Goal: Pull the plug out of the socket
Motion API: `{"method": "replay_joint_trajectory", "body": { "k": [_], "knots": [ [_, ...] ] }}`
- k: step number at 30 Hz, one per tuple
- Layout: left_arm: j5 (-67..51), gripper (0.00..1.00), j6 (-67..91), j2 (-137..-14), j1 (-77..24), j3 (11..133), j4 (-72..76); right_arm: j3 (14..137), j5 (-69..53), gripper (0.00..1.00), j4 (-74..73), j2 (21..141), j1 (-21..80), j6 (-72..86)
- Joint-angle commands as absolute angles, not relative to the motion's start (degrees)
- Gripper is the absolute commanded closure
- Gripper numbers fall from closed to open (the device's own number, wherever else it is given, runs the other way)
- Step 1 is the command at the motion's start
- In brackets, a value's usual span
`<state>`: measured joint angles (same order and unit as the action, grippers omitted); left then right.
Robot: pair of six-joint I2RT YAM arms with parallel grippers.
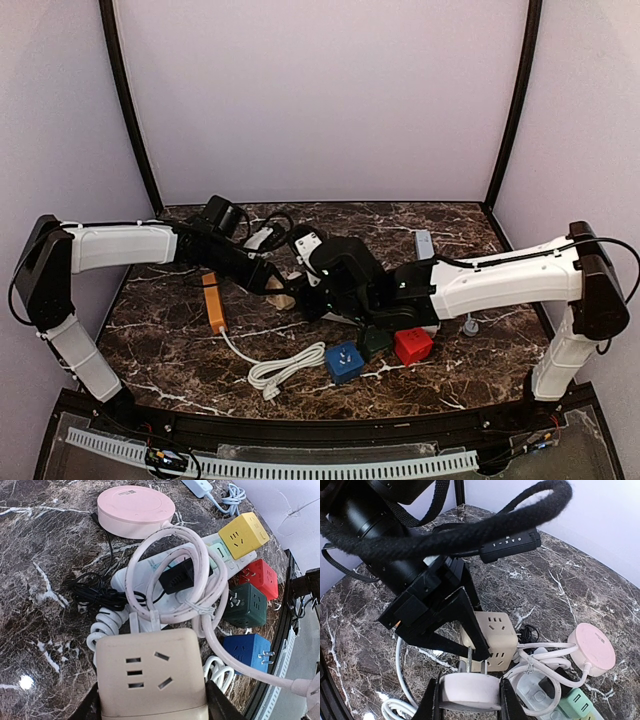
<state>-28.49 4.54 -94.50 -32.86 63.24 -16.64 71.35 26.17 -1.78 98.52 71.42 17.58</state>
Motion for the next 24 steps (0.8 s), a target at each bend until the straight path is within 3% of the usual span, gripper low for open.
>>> {"method": "replay_joint_trajectory", "body": {
  "k": [1,9,16,24],
  "knots": [
    [-24.45,0.99,4.81,-93.41,-32.08,62.42,-17.98,72.05,26.94,1.0,0.18,96.78,71.09,17.29],
    [-26.05,0.99,3.84,-91.81,-32.08,61.96,-16.98,70.18,21.42,1.0,4.11,89.75,63.24,15.78],
    [-30.55,0.99,2.16,-90.93,-32.45,61.96,-16.37,73.03,26.27,1.0,1.4,87.78,53.53,13.3],
    [-35.21,0.99,0.72,-86.64,-32.52,61.08,-14.09,64.57,26.0,1.0,-4.09,80.65,40.06,15.57]
  ]
}}
